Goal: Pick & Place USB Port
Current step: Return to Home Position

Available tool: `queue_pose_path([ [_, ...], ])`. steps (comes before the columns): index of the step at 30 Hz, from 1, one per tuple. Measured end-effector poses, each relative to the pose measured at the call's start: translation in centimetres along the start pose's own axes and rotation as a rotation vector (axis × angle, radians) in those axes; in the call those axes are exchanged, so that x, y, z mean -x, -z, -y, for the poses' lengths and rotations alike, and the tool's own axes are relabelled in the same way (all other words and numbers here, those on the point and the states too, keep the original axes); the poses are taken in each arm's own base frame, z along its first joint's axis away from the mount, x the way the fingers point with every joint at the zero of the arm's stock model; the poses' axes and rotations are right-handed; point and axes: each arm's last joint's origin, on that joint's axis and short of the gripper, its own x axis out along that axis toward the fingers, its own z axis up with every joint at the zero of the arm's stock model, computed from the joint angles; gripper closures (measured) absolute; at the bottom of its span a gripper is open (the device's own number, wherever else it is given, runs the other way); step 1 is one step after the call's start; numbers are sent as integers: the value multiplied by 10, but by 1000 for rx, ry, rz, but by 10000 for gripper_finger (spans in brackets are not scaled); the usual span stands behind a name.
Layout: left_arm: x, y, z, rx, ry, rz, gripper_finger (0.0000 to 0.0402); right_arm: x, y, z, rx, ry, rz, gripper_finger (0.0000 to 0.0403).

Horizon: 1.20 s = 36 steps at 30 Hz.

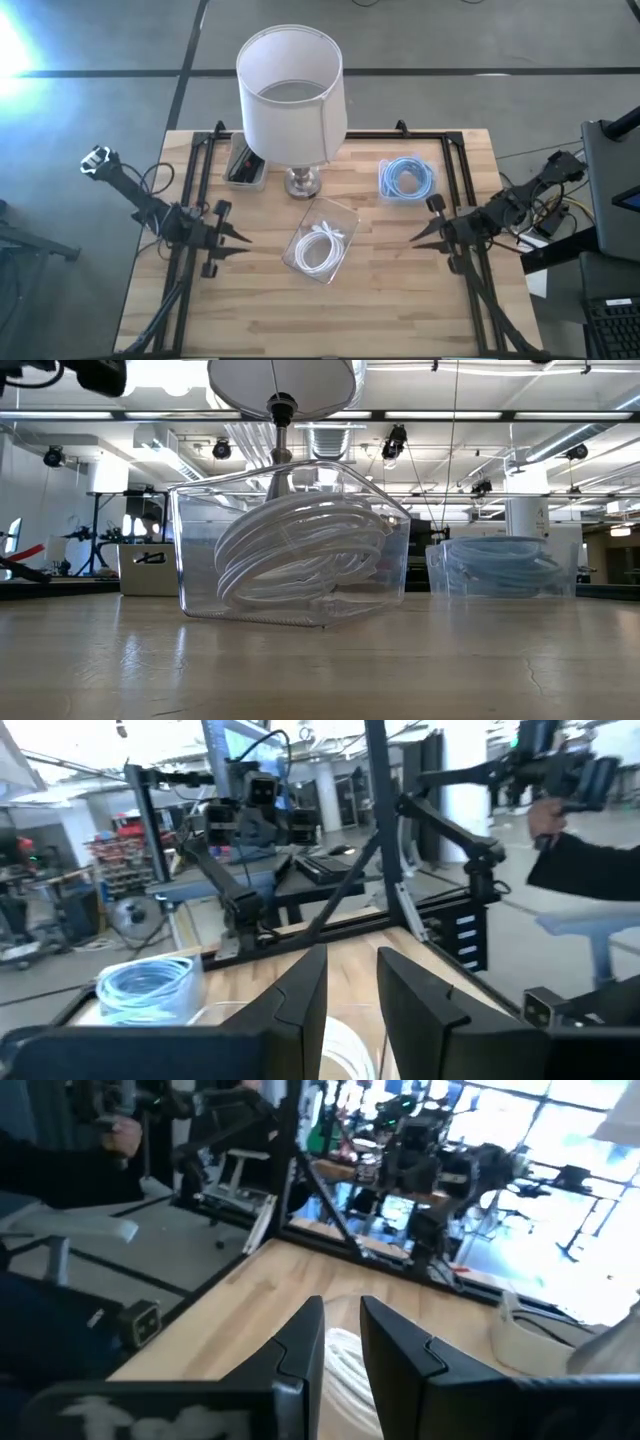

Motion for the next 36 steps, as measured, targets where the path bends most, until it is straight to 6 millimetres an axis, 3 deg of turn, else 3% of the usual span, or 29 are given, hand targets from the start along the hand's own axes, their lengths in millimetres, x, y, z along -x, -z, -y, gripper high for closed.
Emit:
queue_pose_path([
  [5, 2, 8, -15, 22, 41, 34, 307, 2, 10, 10, -24, 6, -2, 339],
  [17, 21, 15, -52, -20, -63, 11, 307, 7, 37, 29, -71, 38, -23, 339],
  [24, 36, 36, -52, -44, -104, 52, 312, 16, 56, 29, -10, 63, -11, 340],
  [30, 39, 59, -51, -57, -162, 6, 346, 25, 67, 27, 14, 72, 25, 340],
  [36, 39, 61, -54, -64, -224, 1, 373, 30, 77, 28, -21, 154, 37, 344],
])
